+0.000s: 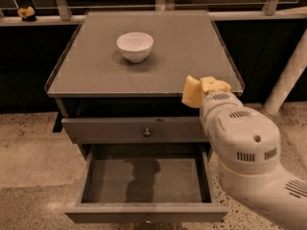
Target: Pick sponge from middle drawer and place on counter
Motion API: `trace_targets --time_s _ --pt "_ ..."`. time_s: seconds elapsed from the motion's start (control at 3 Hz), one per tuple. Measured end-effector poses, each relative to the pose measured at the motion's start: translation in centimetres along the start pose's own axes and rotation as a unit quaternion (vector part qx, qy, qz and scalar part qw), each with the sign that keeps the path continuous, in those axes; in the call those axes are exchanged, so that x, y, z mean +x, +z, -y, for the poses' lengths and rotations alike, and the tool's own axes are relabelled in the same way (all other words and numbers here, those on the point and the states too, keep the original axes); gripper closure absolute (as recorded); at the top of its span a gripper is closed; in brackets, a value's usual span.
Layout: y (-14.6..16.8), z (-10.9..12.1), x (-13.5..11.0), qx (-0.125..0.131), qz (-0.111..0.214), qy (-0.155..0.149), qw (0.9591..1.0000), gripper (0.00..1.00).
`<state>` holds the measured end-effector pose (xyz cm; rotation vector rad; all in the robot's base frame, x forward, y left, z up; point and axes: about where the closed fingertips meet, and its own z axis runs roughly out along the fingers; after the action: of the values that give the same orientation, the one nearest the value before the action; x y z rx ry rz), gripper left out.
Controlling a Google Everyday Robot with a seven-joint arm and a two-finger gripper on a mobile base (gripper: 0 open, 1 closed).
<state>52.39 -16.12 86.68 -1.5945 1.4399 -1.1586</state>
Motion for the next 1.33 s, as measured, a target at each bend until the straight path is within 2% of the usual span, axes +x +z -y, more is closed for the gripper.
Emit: trace_targets --time_s 0.33,0.67,1.0,1.33 --pt "3.8 3.4 -0.4 0.035 -0.005 -0.017 0.9992 1.0" --pt "7.5 6.7 -0.3 0.057 -0.012 -0.023 0.9981 1.0" --pt "7.5 6.7 -0.3 0.057 -0.012 -0.023 0.9981 1.0" --pt "7.5 7.4 0.0 0.048 -0.013 -0.037 0.9981 1.0"
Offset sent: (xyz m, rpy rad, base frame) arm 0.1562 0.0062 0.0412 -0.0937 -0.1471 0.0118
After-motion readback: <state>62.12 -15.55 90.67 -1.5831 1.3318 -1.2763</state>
